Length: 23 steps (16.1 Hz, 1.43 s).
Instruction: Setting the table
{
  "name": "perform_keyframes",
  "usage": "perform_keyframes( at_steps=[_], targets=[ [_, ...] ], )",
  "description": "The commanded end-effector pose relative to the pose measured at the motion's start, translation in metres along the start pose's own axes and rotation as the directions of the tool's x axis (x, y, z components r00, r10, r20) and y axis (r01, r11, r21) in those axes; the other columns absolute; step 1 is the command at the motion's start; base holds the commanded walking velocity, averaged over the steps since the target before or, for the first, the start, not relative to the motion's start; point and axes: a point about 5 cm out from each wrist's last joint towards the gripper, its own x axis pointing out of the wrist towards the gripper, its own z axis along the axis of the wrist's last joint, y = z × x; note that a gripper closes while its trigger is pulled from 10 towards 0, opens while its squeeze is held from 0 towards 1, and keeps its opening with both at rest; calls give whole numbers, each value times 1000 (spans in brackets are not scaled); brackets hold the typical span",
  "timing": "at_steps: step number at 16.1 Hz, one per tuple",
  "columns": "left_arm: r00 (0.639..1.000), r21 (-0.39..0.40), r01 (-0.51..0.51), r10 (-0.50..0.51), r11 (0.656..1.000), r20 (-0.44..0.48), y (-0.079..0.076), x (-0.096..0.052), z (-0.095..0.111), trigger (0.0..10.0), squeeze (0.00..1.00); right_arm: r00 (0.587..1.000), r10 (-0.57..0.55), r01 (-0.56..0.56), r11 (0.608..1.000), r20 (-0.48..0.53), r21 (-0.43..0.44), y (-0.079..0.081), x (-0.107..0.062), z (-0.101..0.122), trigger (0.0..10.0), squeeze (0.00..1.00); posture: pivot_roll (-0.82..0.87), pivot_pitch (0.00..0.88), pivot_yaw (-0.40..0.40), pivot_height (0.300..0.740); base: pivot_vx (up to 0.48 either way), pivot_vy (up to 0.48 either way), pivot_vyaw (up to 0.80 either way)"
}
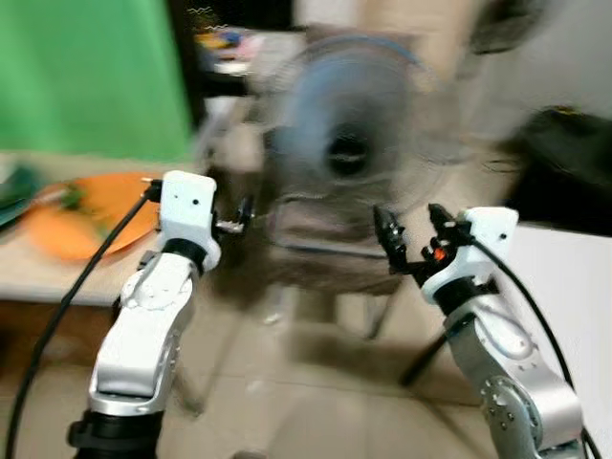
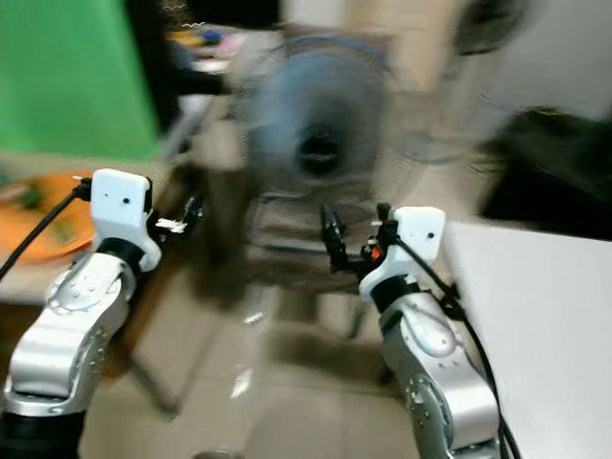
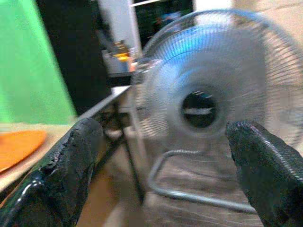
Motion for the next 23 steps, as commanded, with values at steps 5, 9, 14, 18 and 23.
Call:
perform_keyframes(
  at_steps=[5, 9, 14, 18, 23],
  targets=[
    [999, 25, 46, -46, 999, -3, 3, -8, 0, 10000, 0, 1000, -17, 18, 999, -11, 32, 0, -5, -5, 10000, 1000, 47, 0, -14, 740, 0, 0, 800],
    [998, 86, 60, -58, 994, -29, 2, -7, -2, 10000, 0, 996, -71, 76, 993, -59, 92, -4, -7, -18, 10000, 1000, 71, 0, -15, 740, 0, 0, 359],
    [996, 38, 90, -90, 995, 3, 1, -9, 2, 10000, 0, 995, 61, -58, 998, -77, 39, 3, 5, -18, 10000, 1000, 80, 0, -24, 740, 123, 0, 320],
    [994, 49, 109, -109, 993, -2, 3, -12, 2, 10000, 0, 991, 88, -84, 996, -97, 39, 5, 6, -21, 10000, 1000, 89, 0, -20, 740, 319, 0, 800],
    [994, 58, 105, -104, 993, -17, 7, -15, 1, 10000, 0, 989, 95, -90, 995, -112, 47, 6, 8, -25, 10000, 1000, 112, 0, -25, 740, 322, 0, 800]
  ],
)
